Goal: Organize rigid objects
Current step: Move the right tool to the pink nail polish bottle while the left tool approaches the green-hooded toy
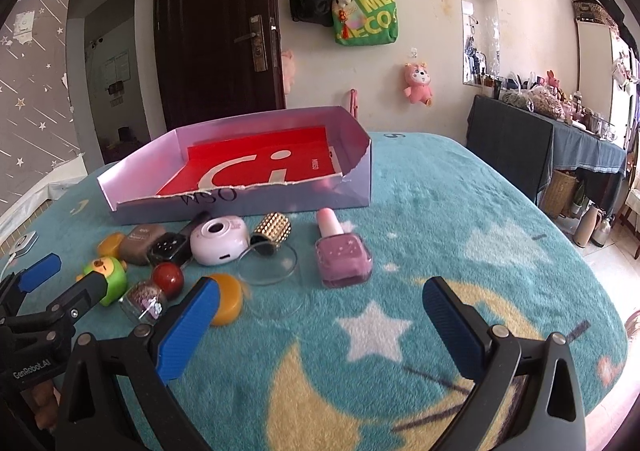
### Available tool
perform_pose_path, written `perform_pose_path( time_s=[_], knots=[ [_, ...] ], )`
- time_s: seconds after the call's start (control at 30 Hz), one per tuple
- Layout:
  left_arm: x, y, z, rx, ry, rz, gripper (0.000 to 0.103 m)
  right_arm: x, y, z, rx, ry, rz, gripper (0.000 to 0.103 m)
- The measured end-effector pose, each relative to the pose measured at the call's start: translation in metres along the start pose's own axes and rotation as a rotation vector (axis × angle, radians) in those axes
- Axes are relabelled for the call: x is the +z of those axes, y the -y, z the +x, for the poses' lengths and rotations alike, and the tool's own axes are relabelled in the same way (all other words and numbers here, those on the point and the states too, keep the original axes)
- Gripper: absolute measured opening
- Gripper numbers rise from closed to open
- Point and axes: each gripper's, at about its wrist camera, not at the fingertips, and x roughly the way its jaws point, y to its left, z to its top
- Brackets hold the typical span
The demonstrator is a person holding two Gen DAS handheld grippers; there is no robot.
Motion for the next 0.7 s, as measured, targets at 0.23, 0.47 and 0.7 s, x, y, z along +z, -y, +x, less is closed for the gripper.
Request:
perform_pose_path(
  time_s=[0.23, 0.47, 0.7],
  knots=[
    [0.01, -0.003, 0.007, 0.005, -0.07, 0.039, 0.103, 0.023, 0.019, 0.009, 0.018, -0.04, 0.048, 0.103],
    [0.017, -0.007, 0.018, -0.043, -0.152, 0.072, 0.103, 0.047, 0.045, 0.027, 0.059, -0.136, 0.066, 0.103],
    [0.02, -0.007, 0.03, -0.099, -0.234, 0.1, 0.098, 0.053, 0.058, 0.05, 0.075, -0.261, 0.004, 0.103]
  ],
)
